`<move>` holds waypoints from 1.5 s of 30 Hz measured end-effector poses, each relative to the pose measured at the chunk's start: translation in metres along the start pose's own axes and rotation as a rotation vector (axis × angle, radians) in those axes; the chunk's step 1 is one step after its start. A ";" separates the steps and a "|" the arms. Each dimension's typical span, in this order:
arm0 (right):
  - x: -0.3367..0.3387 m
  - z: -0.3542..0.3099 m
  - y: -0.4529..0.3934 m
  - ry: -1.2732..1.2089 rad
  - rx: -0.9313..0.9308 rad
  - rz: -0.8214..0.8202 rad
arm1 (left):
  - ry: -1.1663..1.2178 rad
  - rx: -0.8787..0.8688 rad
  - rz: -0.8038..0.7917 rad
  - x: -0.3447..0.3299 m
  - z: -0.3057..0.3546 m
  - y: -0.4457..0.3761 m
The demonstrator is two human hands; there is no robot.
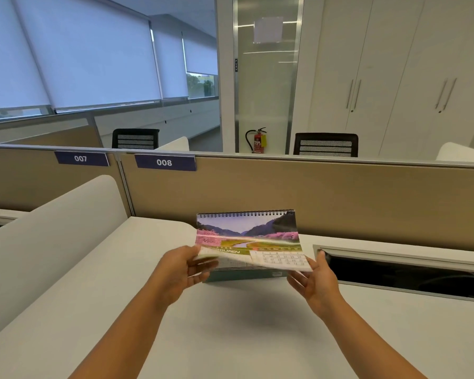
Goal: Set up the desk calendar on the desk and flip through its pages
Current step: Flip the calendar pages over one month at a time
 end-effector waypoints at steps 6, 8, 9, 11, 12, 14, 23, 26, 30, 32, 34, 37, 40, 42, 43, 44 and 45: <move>0.009 0.007 0.000 -0.013 -0.041 0.025 | 0.353 0.054 -0.156 -0.029 0.055 0.011; 0.011 0.008 -0.001 0.009 -0.044 0.038 | 0.410 0.027 -0.178 -0.037 0.075 0.008; 0.012 0.009 -0.001 0.018 -0.044 0.044 | 0.431 0.007 -0.188 -0.042 0.085 0.006; 0.012 0.010 -0.003 0.033 -0.046 0.051 | 0.455 -0.042 -0.212 -0.052 0.102 0.002; 0.011 0.011 -0.004 0.043 -0.047 0.055 | 0.452 -0.076 -0.220 -0.057 0.109 0.000; 0.010 0.012 -0.005 0.077 -0.042 0.059 | 0.411 -0.154 -0.212 -0.067 0.118 -0.004; 0.015 0.015 -0.007 0.160 -0.015 0.072 | 0.324 -0.383 0.081 -0.041 0.101 -0.019; 0.022 0.011 -0.010 0.212 0.011 0.130 | 0.312 -0.387 0.440 0.009 0.059 -0.022; 0.020 0.005 -0.016 0.347 0.074 0.218 | 0.160 -0.107 0.546 0.036 -0.028 -0.043; 0.016 0.003 -0.019 0.431 0.118 0.237 | 0.089 -0.048 0.494 0.032 -0.053 -0.046; 0.011 0.004 -0.023 0.499 0.147 0.246 | 0.012 -0.048 0.445 0.026 -0.064 -0.046; 0.002 0.003 -0.025 0.588 0.195 0.219 | -0.088 -0.043 0.352 0.011 -0.071 -0.045; -0.008 0.002 -0.026 0.661 0.225 0.175 | -0.135 -0.048 0.277 -0.003 -0.072 -0.046; -0.012 0.004 -0.027 0.697 0.225 0.145 | -0.148 -0.064 0.258 -0.008 -0.071 -0.046; -0.015 0.005 -0.027 0.714 0.230 0.125 | -0.154 -0.070 0.259 -0.009 -0.070 -0.047; -0.018 0.006 -0.027 0.730 0.238 0.106 | -0.161 -0.072 0.265 -0.009 -0.070 -0.046; -0.019 0.006 -0.027 0.740 0.249 0.093 | -0.169 -0.073 0.271 -0.009 -0.070 -0.046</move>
Point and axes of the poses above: each hand's wrist, its own y-axis away from the middle knuckle, its own x-axis out of the back of the hand, z = x × y, the point moved 9 cm from there along -y, towards the middle knuckle, and after that the axes turned 8 degrees about z, right-handed, at the moved point
